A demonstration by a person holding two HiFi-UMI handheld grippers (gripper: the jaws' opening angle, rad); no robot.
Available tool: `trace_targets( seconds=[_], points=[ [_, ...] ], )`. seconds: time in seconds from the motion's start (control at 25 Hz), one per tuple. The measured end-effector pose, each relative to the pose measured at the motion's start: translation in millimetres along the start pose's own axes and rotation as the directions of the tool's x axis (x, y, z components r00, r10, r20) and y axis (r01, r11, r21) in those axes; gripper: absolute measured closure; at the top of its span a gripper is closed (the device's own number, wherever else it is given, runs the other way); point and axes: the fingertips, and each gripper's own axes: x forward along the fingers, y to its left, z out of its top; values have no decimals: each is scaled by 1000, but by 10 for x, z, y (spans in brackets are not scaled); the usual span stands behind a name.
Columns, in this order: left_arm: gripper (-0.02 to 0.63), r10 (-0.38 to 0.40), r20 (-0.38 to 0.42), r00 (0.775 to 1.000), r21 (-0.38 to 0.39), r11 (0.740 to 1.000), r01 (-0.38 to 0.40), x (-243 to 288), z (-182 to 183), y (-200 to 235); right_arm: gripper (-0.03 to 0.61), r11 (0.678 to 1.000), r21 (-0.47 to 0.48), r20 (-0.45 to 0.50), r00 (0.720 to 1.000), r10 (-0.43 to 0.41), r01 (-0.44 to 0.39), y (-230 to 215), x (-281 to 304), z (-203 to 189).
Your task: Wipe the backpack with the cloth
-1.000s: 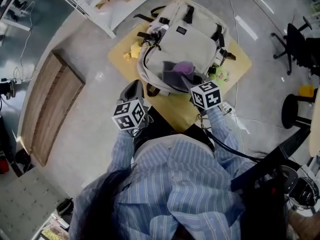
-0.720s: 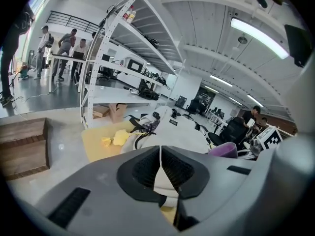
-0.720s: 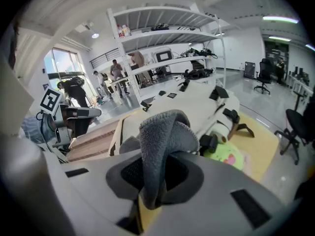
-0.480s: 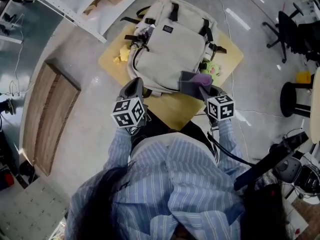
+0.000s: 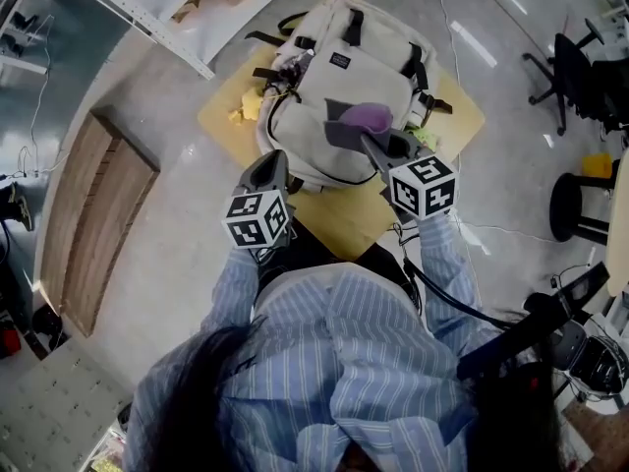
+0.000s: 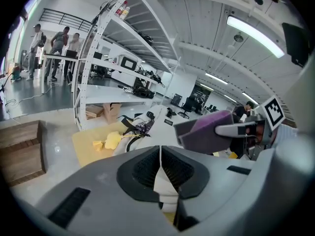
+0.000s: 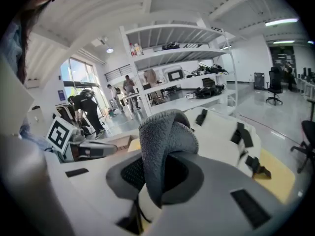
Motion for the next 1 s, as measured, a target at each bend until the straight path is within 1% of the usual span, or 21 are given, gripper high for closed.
trace_targets(
  seconds=[0.12,0.24,0.32,0.4,0.56,0.64,0.76,1.0],
  points=[
    [600,-1,-2,1000,-2,1000,1,-1,-5,15,537,996,-55,10,997,73,-72,202,453,305],
    [600,5,-6,1000,-10,1000,-5,-16,-35,43,537,988,-118,-18,995,100,-101,324,926,481],
    [600,14,-12,1000,-18,1000,-14,-46,-78,74,537,986,-130,-37,994,100,-104,364,1211,539],
    [600,21,-18,1000,-24,999,-21,-78,-113,104,537,988,-119,-56,994,92,-98,362,1457,559],
    [600,35,-25,999,-36,999,-36,-123,-150,177,537,995,-87,-114,993,38,-48,222,1812,445],
    [600,43,-24,999,-41,998,-44,-135,-160,231,537,997,-80,-141,990,2,-13,120,1891,341],
    [600,51,-24,998,-47,998,-52,-129,-169,292,537,999,-45,-142,990,-23,17,-8,1845,240],
    [600,29,-22,999,-33,999,-29,-32,-95,253,537,997,20,-109,992,-70,73,-278,1399,143]
  ],
)
